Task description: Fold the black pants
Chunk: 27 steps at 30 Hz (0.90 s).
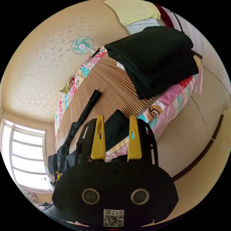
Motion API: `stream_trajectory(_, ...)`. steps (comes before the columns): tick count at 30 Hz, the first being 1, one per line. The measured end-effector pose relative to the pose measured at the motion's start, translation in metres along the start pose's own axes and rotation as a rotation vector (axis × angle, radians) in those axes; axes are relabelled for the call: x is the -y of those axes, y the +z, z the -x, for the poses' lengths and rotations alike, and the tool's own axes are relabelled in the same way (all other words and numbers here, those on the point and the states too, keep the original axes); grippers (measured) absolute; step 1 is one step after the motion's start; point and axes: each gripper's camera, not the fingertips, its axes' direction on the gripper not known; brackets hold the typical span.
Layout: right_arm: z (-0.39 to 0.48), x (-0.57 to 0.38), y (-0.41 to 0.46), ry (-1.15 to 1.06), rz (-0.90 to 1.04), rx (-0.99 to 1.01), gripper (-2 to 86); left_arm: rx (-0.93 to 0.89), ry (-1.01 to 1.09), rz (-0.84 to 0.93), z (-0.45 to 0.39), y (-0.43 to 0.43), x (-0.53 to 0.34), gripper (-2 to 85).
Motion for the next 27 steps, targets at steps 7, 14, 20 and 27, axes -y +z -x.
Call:
stream_trajectory(7, -0.026, -0.059, 0.053, -0.006, 0.086, 0.223, 12.8, 0.170, 0.088, -0.092, -0.033, -0.023, 0.004, 15.2)
stream_trajectory(14, 0.002, -0.071, 0.084, -0.089, 0.138, 0.245, 10.6, 0.168, 0.099, 0.388, -0.036, 0.061, 0.039, 11.0)
stream_trajectory(20, 0.027, -0.073, 0.099, -0.159, 0.143, 0.243, 7.7, 0.226, 0.350, 0.327, -0.103, 0.016, 0.066, 7.0)
stream_trajectory(27, 0.040, -0.094, 0.152, -0.220, 0.227, 0.125, 1.9, 0.431, 0.214, 0.258, -0.090, 0.020, 0.042, 10.1)
